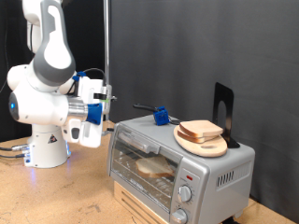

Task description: Make a piece of toast with the oven

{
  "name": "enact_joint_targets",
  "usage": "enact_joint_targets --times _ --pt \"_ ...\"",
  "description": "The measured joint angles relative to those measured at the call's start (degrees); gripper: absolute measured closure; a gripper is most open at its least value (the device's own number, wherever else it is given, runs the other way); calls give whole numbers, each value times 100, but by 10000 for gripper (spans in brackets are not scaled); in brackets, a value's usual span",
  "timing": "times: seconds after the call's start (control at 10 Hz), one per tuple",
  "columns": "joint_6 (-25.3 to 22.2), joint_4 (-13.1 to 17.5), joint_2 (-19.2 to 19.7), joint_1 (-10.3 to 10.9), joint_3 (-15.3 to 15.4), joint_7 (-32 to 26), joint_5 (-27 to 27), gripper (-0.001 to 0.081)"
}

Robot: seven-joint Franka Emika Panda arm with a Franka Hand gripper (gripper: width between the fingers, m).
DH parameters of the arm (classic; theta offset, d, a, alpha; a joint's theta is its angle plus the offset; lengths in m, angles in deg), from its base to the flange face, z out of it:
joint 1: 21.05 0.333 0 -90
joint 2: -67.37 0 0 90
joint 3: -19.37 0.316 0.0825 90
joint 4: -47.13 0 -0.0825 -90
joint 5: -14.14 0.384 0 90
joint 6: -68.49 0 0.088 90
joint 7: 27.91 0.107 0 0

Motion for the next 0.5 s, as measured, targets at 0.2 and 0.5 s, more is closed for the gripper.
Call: enact_joint_targets --times 0.2,0.5 --pt "17 -140 -200 -26 -13 6 71 124" --pt "-12 -103 -367 -270 -374 34 372 124"
